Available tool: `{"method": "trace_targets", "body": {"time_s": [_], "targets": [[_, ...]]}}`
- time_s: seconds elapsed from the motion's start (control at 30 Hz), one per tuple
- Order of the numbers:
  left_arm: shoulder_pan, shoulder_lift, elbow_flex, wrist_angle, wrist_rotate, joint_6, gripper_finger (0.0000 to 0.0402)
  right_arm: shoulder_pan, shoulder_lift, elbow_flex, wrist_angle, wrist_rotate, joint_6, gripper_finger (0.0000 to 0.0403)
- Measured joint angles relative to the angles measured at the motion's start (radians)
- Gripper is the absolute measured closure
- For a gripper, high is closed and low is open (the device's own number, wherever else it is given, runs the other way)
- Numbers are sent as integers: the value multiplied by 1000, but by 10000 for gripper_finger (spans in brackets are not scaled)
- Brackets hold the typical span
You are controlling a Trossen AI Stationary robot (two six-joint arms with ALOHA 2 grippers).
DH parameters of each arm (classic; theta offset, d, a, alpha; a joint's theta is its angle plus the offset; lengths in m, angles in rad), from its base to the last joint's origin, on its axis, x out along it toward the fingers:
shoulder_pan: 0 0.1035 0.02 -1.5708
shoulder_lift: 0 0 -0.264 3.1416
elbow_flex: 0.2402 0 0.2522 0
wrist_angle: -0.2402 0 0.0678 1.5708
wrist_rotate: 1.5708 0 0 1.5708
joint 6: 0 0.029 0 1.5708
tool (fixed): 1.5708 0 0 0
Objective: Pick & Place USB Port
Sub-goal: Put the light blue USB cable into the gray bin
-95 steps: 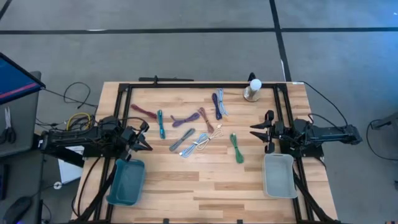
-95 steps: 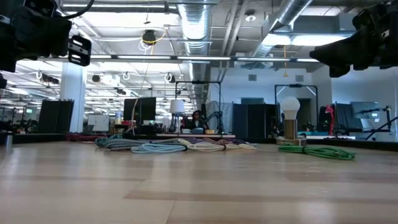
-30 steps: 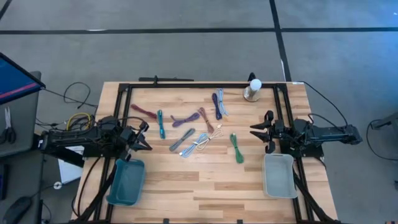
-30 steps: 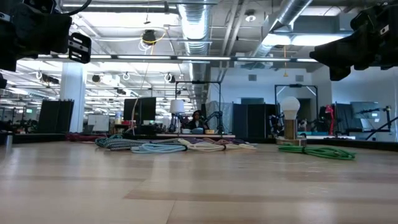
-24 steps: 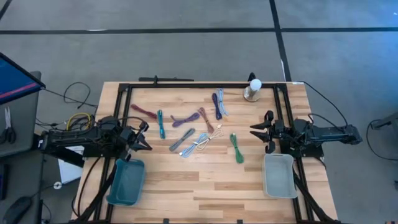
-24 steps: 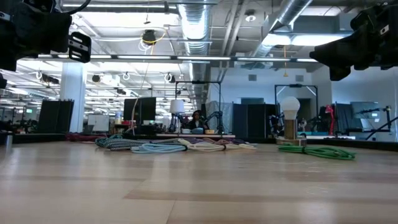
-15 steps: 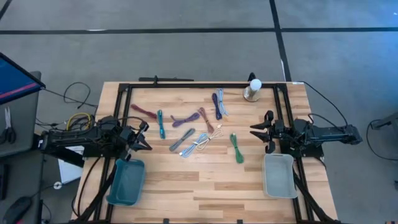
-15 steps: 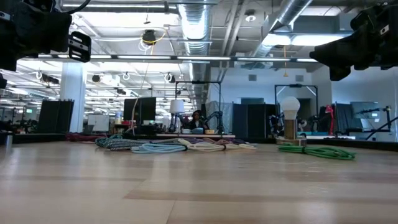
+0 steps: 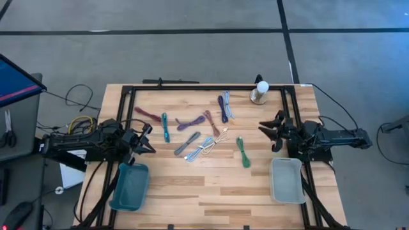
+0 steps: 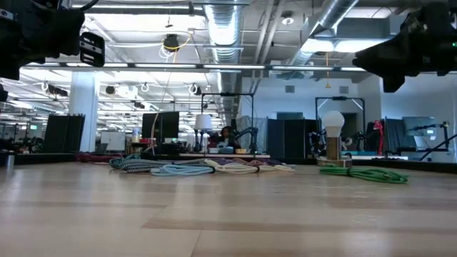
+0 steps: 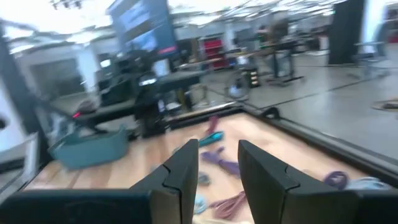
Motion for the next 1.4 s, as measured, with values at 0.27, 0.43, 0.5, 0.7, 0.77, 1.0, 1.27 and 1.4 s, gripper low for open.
{"method": "trace_targets", "body": {"time_s": [0.27, 0.43, 0.5, 0.7, 0.77, 1.0, 1.27, 1.4], "targets": [[0, 0, 0, 13, -284, -1, 385, 0, 82, 55, -4, 98, 25, 295], [0, 0, 0, 19, -348, -2, 385, 1, 199, 117, -4, 92, 15, 295], [0, 0, 0, 25, -349, 8, 385, 0, 242, 140, -1, 91, -37, 295], [0, 0, 0, 42, -349, 136, 385, 1, 323, 173, 40, 89, -151, 295], [0, 0, 0, 42, -348, 154, 385, 1, 335, 174, 84, 89, -170, 295], [0, 13, 0, 49, -350, 158, 385, 1, 389, 176, 67, 187, -7, 295], [0, 14, 0, 49, -393, 158, 385, -73, 567, 176, 23, 261, 184, 295], [0, 14, 0, 49, -394, 157, 385, -137, 661, 220, -15, 174, 254, 295]]}}
